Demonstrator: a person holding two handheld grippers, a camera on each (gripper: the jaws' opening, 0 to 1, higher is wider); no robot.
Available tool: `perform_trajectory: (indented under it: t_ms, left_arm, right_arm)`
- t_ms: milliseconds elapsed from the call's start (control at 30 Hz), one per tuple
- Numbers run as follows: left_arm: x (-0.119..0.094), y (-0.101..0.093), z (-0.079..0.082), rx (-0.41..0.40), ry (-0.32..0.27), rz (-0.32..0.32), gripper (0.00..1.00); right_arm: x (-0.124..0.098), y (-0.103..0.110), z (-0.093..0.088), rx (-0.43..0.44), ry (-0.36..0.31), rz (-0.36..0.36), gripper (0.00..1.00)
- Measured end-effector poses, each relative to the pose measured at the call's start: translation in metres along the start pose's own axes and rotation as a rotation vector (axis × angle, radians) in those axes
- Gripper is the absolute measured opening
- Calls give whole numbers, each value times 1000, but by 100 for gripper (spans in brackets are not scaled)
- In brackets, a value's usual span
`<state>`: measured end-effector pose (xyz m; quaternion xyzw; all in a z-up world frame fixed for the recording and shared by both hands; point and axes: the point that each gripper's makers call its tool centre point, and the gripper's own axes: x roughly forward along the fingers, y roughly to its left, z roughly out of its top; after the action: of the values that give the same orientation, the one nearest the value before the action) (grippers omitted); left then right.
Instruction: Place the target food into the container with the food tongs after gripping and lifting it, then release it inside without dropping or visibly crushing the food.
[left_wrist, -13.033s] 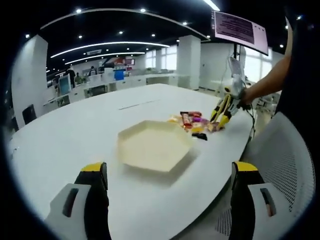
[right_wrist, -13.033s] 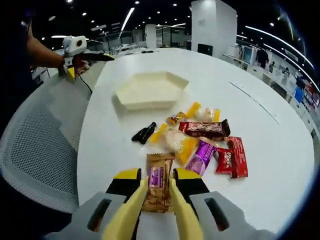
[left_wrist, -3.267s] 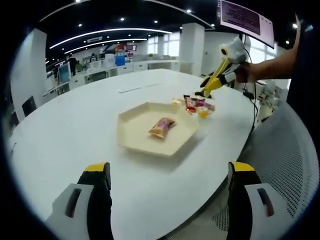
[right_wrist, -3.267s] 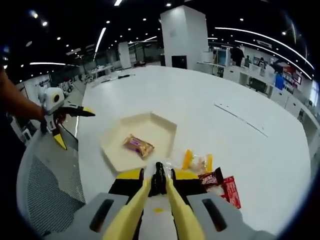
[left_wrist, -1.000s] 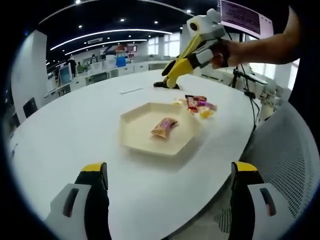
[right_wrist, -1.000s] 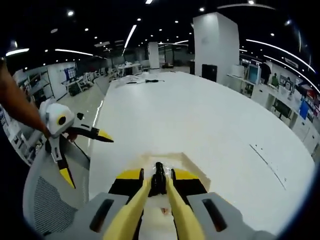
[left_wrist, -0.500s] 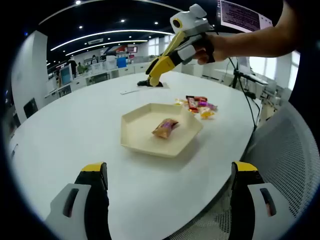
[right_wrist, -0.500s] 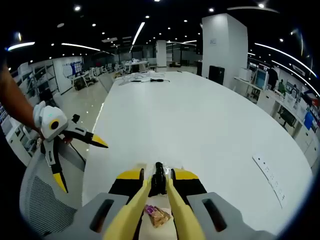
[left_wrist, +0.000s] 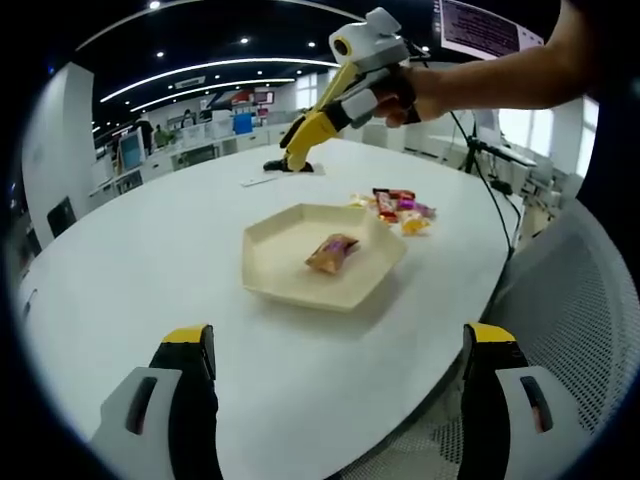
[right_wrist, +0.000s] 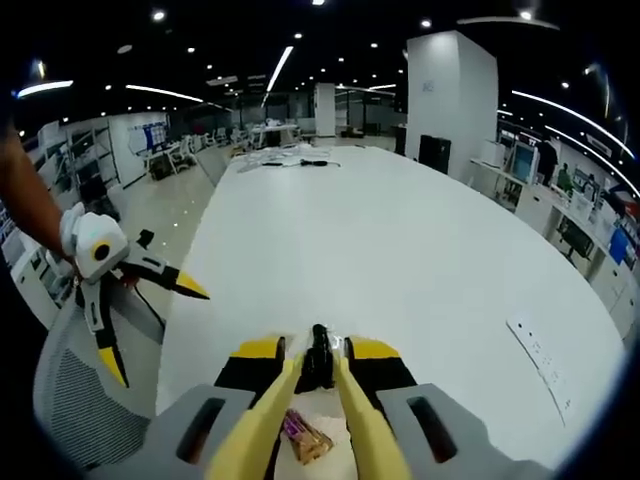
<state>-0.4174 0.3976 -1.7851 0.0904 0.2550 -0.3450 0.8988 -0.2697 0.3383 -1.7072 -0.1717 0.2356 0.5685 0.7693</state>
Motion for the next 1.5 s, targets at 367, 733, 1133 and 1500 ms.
perform_trajectory:
  t_ms: [367, 733, 1133, 1500]
  left_arm:
    - [-1, -1, 0, -1, -3, -1, 99]
    - [-1, 0, -1, -1, -1, 0, 99]
    - [-1, 0, -1, 3, 1, -1, 99]
    - [-2, 2, 0, 0, -11, 8, 99]
  right_arm:
    - [-2, -5, -2, -7, -5, -12, 25]
    - [-9, -8, 5, -37, -23, -27, 26]
    - [-26, -15, -3, -35, -22, -53, 27]
    - [-52, -27, -25, -16, -12, -102, 27]
